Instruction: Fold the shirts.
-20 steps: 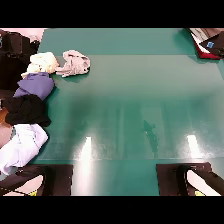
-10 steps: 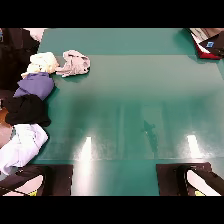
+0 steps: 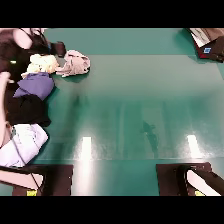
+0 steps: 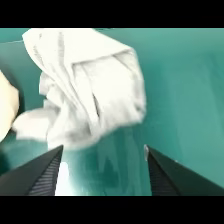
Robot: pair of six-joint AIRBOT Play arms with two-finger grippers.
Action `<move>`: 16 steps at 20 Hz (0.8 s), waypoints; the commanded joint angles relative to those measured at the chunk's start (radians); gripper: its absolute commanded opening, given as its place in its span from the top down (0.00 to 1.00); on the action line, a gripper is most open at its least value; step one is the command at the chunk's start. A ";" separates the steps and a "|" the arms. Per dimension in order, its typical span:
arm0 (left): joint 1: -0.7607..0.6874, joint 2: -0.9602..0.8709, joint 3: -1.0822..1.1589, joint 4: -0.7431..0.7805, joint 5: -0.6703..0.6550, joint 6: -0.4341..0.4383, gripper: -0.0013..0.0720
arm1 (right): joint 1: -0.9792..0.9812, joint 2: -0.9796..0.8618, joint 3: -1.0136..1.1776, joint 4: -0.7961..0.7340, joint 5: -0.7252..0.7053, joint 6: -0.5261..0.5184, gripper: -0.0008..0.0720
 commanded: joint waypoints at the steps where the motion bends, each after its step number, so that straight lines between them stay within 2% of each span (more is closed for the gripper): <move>1: 0.000 -0.179 -0.002 0.040 0.151 -0.084 0.15 | 0.000 0.000 0.000 0.000 0.068 0.000 0.97; 6: 0.000 -0.267 -0.003 0.030 0.275 -0.081 0.15 | 0.000 0.000 0.000 -0.001 0.075 0.000 0.97; 10: 0.000 -0.296 -0.002 0.026 0.315 -0.081 0.16 | 0.000 0.000 0.000 -0.001 0.075 0.000 0.97; 11: 0.000 -0.298 -0.002 0.018 0.317 -0.081 0.41 | 0.000 0.000 0.000 -0.001 0.075 0.000 0.97; 12: 0.000 -0.295 0.001 0.006 0.313 -0.081 0.93 | 0.000 0.000 0.000 -0.001 0.075 0.000 0.97; 14: 0.000 -0.288 0.047 -0.036 0.253 -0.080 0.95 | 0.000 0.000 0.000 0.000 0.074 0.000 0.97; 16: 0.000 -0.286 0.169 -0.036 0.115 -0.076 0.95 | 0.000 0.000 0.000 0.001 0.060 0.000 0.97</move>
